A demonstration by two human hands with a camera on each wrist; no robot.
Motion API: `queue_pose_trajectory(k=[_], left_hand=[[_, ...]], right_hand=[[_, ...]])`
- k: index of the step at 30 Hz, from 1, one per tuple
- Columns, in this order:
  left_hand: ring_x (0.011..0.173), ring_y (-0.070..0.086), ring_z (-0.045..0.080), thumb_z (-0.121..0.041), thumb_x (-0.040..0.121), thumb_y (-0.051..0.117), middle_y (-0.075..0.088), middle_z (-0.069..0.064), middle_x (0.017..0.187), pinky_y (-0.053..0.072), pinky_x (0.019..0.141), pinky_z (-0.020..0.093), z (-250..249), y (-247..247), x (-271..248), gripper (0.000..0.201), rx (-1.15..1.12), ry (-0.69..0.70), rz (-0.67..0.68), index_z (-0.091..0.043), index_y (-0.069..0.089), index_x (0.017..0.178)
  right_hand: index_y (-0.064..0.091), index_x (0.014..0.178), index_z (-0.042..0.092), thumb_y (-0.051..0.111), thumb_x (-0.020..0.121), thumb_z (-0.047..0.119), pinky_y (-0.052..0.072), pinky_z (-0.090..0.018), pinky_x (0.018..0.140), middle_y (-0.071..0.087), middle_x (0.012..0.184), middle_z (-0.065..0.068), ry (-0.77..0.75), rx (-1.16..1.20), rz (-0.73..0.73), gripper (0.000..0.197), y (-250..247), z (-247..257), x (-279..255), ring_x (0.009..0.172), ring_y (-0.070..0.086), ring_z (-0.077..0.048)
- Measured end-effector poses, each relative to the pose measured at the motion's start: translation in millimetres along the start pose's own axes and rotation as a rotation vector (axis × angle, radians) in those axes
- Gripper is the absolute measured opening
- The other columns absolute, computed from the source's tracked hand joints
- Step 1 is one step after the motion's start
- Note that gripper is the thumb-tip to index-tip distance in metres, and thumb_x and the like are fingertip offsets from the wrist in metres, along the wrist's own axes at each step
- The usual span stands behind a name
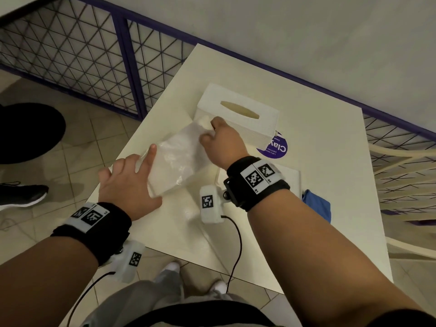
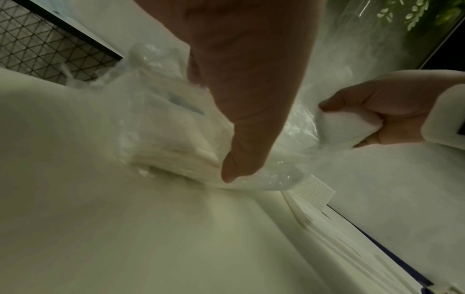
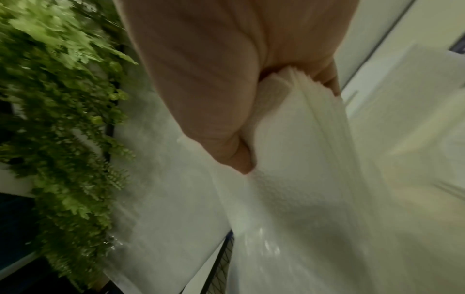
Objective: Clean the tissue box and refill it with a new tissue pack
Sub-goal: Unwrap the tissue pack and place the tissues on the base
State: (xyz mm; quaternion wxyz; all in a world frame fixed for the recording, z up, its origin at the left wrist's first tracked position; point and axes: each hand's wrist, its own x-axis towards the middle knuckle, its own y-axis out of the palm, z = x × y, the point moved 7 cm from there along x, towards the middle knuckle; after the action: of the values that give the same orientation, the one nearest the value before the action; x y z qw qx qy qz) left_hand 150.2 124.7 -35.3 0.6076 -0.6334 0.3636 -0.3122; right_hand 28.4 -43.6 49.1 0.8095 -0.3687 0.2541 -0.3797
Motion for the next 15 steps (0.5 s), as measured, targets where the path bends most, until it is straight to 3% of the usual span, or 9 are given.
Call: queue_pose_trajectory(k=[3,6,8,10,11,13,15], left_hand=[[0.126,0.032,0.026,-0.067,0.062,0.062,0.035,0.004,0.143,0.024,0.097,0.046,2,-2,2,0.118,-0.009,-0.071,0.023,-0.038,-0.011,0.15],[0.128,0.031,0.027,-0.069,0.063,0.059,0.034,0.006,0.144,0.024,0.098,0.046,2,0,5,0.115,0.006,-0.128,0.104,-0.036,-0.006,0.151],[0.135,0.023,0.031,-0.077,0.06,0.058,0.023,0.011,0.151,0.023,0.105,0.05,-1,2,8,0.118,0.031,-0.158,0.174,-0.034,-0.004,0.151],[0.143,0.006,0.034,-0.084,0.055,0.059,0.005,0.015,0.157,0.016,0.111,0.054,-13,-6,11,0.127,-0.054,-0.138,0.119,-0.031,-0.003,0.152],[0.146,0.001,0.03,-0.083,0.055,0.062,0.0,0.013,0.158,0.013,0.113,0.053,-23,-13,14,0.128,-0.195,-0.096,0.048,-0.029,-0.003,0.152],[0.147,0.007,0.02,-0.069,0.056,0.074,0.004,0.004,0.16,0.015,0.118,0.044,-46,-26,18,0.129,-0.653,-0.005,-0.039,-0.026,0.001,0.153],[0.142,0.021,0.01,-0.056,0.051,0.084,0.016,-0.005,0.156,0.023,0.117,0.039,-66,-29,24,0.134,-1.119,-0.002,0.015,-0.026,0.002,0.152]], right_hand=[[0.047,0.111,0.006,0.047,0.092,0.018,0.039,-0.031,0.062,0.057,0.081,-0.008,-0.147,-0.074,-0.073,0.022,-27,17,-3,0.08,0.059,-0.034],[0.047,0.11,0.008,0.048,0.095,0.023,0.03,-0.03,0.051,0.051,0.075,-0.001,-0.285,-0.219,-0.171,0.021,-62,30,-12,0.064,0.047,-0.027],[0.047,0.111,0.008,0.048,0.095,0.024,0.028,-0.03,0.054,0.051,0.074,-0.002,-0.363,-0.277,-0.227,0.023,-84,33,-20,0.063,0.043,-0.027],[0.048,0.11,0.007,0.05,0.094,0.024,0.031,-0.032,0.055,0.051,0.074,-0.002,-0.413,-0.28,-0.274,0.023,-106,32,-31,0.062,0.043,-0.029],[0.049,0.109,0.007,0.051,0.093,0.024,0.034,-0.034,0.054,0.052,0.074,-0.002,-0.425,-0.263,-0.284,0.023,-114,29,-36,0.063,0.045,-0.03],[0.051,0.107,0.007,0.054,0.091,0.022,0.043,-0.038,0.056,0.054,0.075,-0.002,-0.423,-0.207,-0.29,0.022,-127,18,-47,0.065,0.05,-0.031],[0.052,0.104,0.008,0.057,0.09,0.022,0.048,-0.039,0.062,0.06,0.078,-0.003,-0.365,-0.118,-0.276,0.021,-133,1,-57,0.069,0.055,-0.026]])
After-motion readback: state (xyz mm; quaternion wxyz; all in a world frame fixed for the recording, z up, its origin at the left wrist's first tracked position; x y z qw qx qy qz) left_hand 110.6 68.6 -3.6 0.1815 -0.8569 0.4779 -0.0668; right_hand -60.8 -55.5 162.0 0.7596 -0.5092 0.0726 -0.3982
